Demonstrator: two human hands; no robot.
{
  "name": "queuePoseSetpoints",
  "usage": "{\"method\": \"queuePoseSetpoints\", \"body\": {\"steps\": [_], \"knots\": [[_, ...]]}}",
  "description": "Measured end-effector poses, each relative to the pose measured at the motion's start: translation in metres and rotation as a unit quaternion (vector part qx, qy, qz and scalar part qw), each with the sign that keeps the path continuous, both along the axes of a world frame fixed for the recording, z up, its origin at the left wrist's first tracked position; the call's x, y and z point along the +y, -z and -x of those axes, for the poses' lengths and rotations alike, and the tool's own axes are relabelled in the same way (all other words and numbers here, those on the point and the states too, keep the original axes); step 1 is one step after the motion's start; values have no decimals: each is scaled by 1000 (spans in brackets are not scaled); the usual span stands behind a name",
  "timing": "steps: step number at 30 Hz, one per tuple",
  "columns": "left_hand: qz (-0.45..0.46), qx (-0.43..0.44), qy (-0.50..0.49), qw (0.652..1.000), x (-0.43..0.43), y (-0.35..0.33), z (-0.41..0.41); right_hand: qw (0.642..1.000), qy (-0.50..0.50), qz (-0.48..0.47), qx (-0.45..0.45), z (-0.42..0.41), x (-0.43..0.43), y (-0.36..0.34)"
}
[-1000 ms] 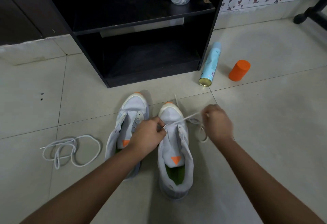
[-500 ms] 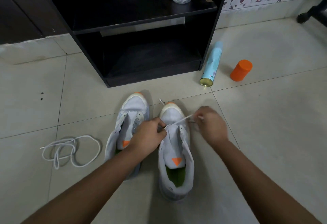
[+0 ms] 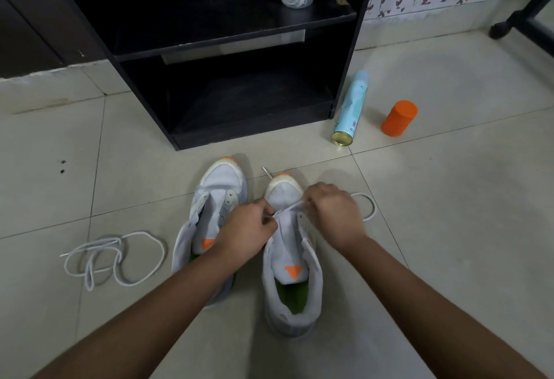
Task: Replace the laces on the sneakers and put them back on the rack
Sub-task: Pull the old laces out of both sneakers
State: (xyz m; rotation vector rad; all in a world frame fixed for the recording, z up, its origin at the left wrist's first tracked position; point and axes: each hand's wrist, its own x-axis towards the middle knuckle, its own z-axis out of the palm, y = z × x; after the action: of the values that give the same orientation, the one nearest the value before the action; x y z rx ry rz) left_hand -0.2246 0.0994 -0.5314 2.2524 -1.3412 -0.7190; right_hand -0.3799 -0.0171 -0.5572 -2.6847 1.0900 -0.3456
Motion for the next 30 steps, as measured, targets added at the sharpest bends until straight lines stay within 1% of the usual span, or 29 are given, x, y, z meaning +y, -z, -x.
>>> {"method": "queuePoseSetpoints", "body": {"steps": [1,2,4,5,6,7,8,10,11,12,13,15,17,18,19,20,21,22,23,24,25,26,27,28,29,30], "knots": [[0,2,1,1000,0,0,0,997,66,-38,-21,8,-9,1],[-1,3,1,1000,1,-1,0,985,146,-75,-56,19,-19,4],[-2,-3,5,1000,2,-1,0,941,289,-139,-109,41,-35,6],[-2,-6,8,1000,2,-1,-1,923,330,-157,-122,48,-41,9],[-2,-10,9,1000,2,-2,-1,917,341,-167,-121,50,-44,13],[-4,-15,11,1000,2,-2,-1,924,324,-171,-110,48,-42,16],[-6,-23,15,1000,1,-4,0,939,285,-168,-92,42,-38,19],[-8,-39,18,999,-3,-6,0,978,168,-127,-6,28,-27,31],[-7,-47,21,999,-6,-8,0,986,126,-103,45,22,-19,38],[-6,-58,25,998,-9,-9,-2,989,102,-80,77,20,-11,41],[-7,-71,31,997,-12,-11,-3,992,81,-56,81,22,-5,41],[-18,-94,41,995,-15,-15,-8,997,42,-22,54,37,3,42],[-30,-119,50,991,-16,-21,-10,997,33,-27,62,58,2,45],[-29,-140,51,988,-16,-23,-11,996,44,-53,58,66,-1,45],[-10,-163,58,985,-15,-23,-10,993,63,-96,18,69,-1,40],[31,-168,73,982,-13,-24,-6,984,92,-146,-54,69,1,29],[83,-141,95,982,-12,-24,-2,962,116,-205,-139,65,6,13],[131,-72,125,981,-12,-27,3,929,125,-271,-221,58,12,-7],[154,26,156,975,-12,-31,10,887,114,-337,-295,51,19,-28],[151,123,185,963,-11,-38,18,845,92,-389,-356,45,25,-48],[128,202,205,949,-11,-43,25,810,70,-421,-402,41,29,-66],[99,264,211,936,-12,-43,30,780,59,-444,-436,38,32,-80],[78,299,204,929,-12,-41,33,754,54,-462,-463,35,33,-92],[75,319,190,926,-12,-43,36,736,58,-470,-483,35,32,-101],[81,336,166,924,-10,-43,37,727,67,-470,-496,35,31,-106],[97,361,130,918,-10,-44,37,728,82,-460,-502,36,29,-109]]}}
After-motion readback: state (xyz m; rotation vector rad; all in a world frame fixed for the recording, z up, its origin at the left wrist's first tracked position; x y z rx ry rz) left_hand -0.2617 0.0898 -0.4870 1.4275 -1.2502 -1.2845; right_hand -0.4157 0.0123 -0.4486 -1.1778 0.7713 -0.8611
